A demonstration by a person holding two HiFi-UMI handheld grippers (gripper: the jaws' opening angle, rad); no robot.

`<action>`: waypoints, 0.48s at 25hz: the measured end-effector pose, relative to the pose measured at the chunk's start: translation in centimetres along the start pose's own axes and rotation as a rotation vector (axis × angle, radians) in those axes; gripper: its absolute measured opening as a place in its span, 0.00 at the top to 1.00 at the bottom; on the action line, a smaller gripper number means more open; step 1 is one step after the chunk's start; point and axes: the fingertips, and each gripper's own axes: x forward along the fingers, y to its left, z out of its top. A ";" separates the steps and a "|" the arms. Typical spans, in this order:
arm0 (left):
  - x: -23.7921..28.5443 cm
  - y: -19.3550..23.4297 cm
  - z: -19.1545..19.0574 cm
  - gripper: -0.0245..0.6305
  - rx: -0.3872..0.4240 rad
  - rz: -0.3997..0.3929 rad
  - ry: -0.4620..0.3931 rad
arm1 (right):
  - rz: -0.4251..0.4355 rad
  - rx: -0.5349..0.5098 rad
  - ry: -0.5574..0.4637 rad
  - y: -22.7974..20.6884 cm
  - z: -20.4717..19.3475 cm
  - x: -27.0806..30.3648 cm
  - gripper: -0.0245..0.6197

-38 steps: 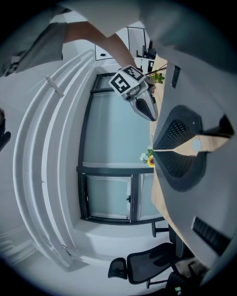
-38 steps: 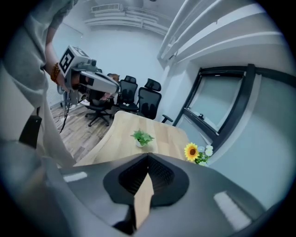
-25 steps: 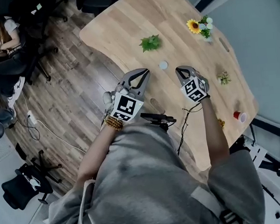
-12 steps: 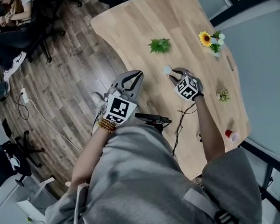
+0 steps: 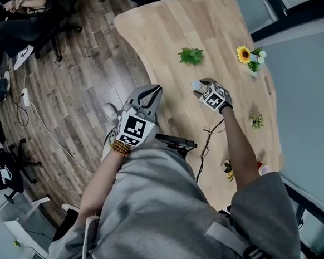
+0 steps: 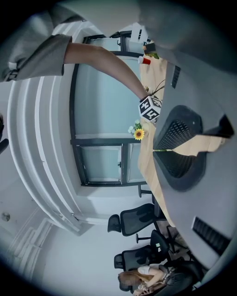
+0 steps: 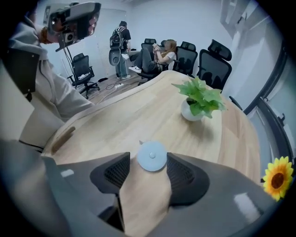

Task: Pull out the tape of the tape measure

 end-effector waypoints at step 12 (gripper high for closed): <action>0.0 0.4 -0.7 0.94 -0.017 0.008 0.021 | 0.004 0.155 -0.024 -0.8 -0.1 1.3 0.61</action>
